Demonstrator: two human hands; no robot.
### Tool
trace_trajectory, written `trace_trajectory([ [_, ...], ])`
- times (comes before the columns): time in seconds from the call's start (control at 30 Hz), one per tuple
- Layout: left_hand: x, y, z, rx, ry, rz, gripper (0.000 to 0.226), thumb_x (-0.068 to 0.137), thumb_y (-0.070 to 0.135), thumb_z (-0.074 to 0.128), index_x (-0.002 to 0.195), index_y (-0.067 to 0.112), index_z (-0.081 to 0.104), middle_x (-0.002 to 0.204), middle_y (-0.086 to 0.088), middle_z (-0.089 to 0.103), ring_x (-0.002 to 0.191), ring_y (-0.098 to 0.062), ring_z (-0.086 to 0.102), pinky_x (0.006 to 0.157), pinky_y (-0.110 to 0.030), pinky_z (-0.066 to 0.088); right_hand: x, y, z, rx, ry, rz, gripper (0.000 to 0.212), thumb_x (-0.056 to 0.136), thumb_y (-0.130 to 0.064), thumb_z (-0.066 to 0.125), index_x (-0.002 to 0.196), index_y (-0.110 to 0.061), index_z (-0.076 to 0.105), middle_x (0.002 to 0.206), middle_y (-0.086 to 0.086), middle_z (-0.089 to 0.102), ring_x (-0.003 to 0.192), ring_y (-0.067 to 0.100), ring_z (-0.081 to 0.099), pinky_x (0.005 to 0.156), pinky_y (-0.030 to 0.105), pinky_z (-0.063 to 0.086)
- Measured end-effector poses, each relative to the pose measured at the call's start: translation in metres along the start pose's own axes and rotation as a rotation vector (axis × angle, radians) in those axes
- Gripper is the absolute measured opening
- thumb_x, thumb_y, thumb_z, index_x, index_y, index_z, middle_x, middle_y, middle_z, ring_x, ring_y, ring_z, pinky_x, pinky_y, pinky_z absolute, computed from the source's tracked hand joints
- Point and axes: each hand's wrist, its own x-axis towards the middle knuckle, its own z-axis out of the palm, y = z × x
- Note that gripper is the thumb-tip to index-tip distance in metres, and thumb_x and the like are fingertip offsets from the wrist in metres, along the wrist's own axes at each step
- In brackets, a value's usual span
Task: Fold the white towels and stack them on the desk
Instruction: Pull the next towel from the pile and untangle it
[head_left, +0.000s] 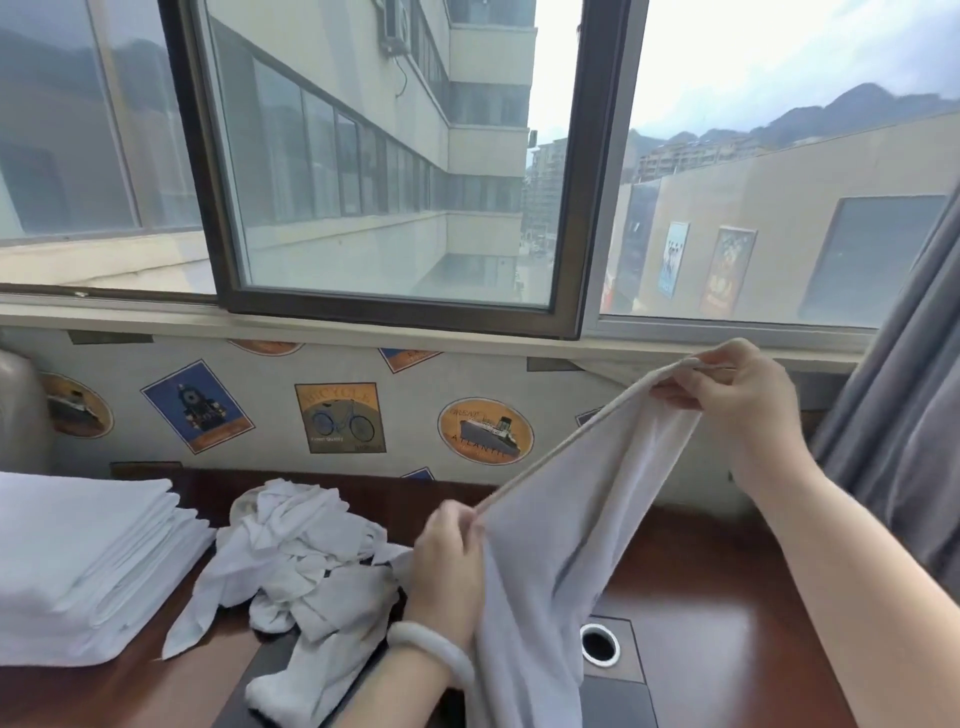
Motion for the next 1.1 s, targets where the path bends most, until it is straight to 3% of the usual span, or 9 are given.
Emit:
trace_trajectory([
  [0.13, 0.106, 0.08, -0.059, 0.096, 0.094, 0.34, 0.012, 0.1, 0.006, 0.047, 0.103, 0.005, 0.059, 0.099, -0.001, 0.054, 0.087, -0.017, 0.049, 0.075, -0.027, 0.036, 0.022, -0.022, -0.053, 0.176, 0.086, -0.054, 0.019, 0.087, -0.004, 0.067, 0.099, 0.004, 0.054, 0.08, 0.013, 0.075, 0.079, 0.03, 0.074, 0.076, 0.031, 0.061],
  [0.23, 0.148, 0.141, -0.088, 0.14, 0.174, 0.544, 0.013, 0.101, 0.004, 0.044, 0.104, 0.007, 0.056, 0.1, 0.005, 0.048, 0.087, -0.013, 0.045, 0.074, -0.022, 0.031, 0.03, -0.045, -0.079, 0.171, 0.115, -0.149, 0.019, 0.089, -0.003, 0.066, 0.104, 0.003, 0.056, 0.086, 0.007, 0.077, 0.083, 0.021, 0.075, 0.07, 0.024, 0.059],
  [0.3, 0.153, 0.154, -0.099, 0.205, 0.109, 0.643, 0.014, 0.101, 0.004, 0.043, 0.105, 0.01, 0.055, 0.101, 0.008, 0.046, 0.089, -0.012, 0.046, 0.075, -0.023, 0.035, 0.031, -0.048, -0.09, 0.176, 0.106, -0.141, 0.019, 0.086, -0.003, 0.069, 0.1, 0.002, 0.058, 0.082, 0.005, 0.077, 0.078, 0.019, 0.075, 0.061, 0.018, 0.056],
  [0.4, 0.137, 0.145, -0.1, 0.345, -0.109, 0.716, 0.019, 0.095, 0.014, 0.047, 0.103, 0.031, 0.045, 0.1, 0.018, 0.036, 0.089, -0.003, 0.042, 0.074, -0.018, 0.048, 0.028, -0.039, -0.097, 0.236, 0.074, -0.051, 0.056, 0.061, -0.03, 0.091, 0.092, 0.003, 0.057, 0.083, 0.02, 0.074, 0.075, 0.03, 0.074, 0.063, 0.024, 0.059],
  [0.5, 0.117, 0.12, -0.095, 0.483, -0.369, 0.722, 0.02, 0.084, 0.055, 0.038, 0.088, 0.037, 0.044, 0.097, 0.017, 0.044, 0.09, -0.004, 0.048, 0.085, -0.024, 0.042, 0.022, -0.018, -0.095, 0.284, 0.043, 0.02, 0.023, 0.077, 0.003, 0.075, 0.087, 0.005, 0.054, 0.087, 0.034, 0.069, 0.067, 0.031, 0.073, 0.063, 0.027, 0.06],
  [0.6, 0.11, 0.083, -0.085, 0.496, -0.472, 0.898, 0.034, 0.084, 0.057, 0.045, 0.086, 0.025, 0.058, 0.088, 0.014, 0.048, 0.085, -0.013, 0.051, 0.079, -0.017, 0.039, 0.014, 0.002, -0.089, 0.229, 0.044, 0.08, 0.01, 0.085, 0.018, 0.06, 0.084, 0.009, 0.054, 0.086, 0.036, 0.067, 0.065, 0.029, 0.073, 0.063, 0.027, 0.061],
  [0.73, 0.096, 0.035, -0.071, 0.513, -0.558, 0.651, 0.02, 0.096, 0.037, 0.058, 0.093, 0.017, 0.057, 0.09, 0.012, 0.046, 0.078, -0.001, 0.044, 0.074, -0.008, 0.03, 0.006, 0.007, -0.077, 0.175, -0.01, 0.084, 0.009, 0.085, 0.013, 0.063, 0.085, 0.008, 0.056, 0.083, 0.03, 0.071, 0.071, 0.032, 0.073, 0.065, 0.024, 0.06],
  [0.9, 0.071, -0.009, -0.047, 0.448, -0.537, 0.388, 0.024, 0.092, 0.039, 0.064, 0.08, 0.018, 0.063, 0.071, 0.019, 0.044, 0.064, 0.006, 0.041, 0.063, -0.01, 0.03, 0.002, -0.009, -0.062, 0.122, -0.03, 0.025, 0.013, 0.086, 0.012, 0.062, 0.081, 0.001, 0.058, 0.077, 0.019, 0.074, 0.069, 0.026, 0.074, 0.062, 0.018, 0.057],
  [1.1, 0.06, 0.005, -0.054, 0.001, -0.351, 0.108, 0.024, 0.092, 0.033, 0.066, 0.07, 0.024, 0.065, 0.062, 0.015, 0.062, 0.061, -0.002, 0.055, 0.063, -0.021, 0.04, 0.007, -0.003, -0.078, 0.084, -0.029, 0.047, 0.017, 0.085, 0.016, 0.062, 0.079, 0.0, 0.058, 0.077, 0.025, 0.072, 0.073, 0.03, 0.074, 0.065, 0.027, 0.061],
])
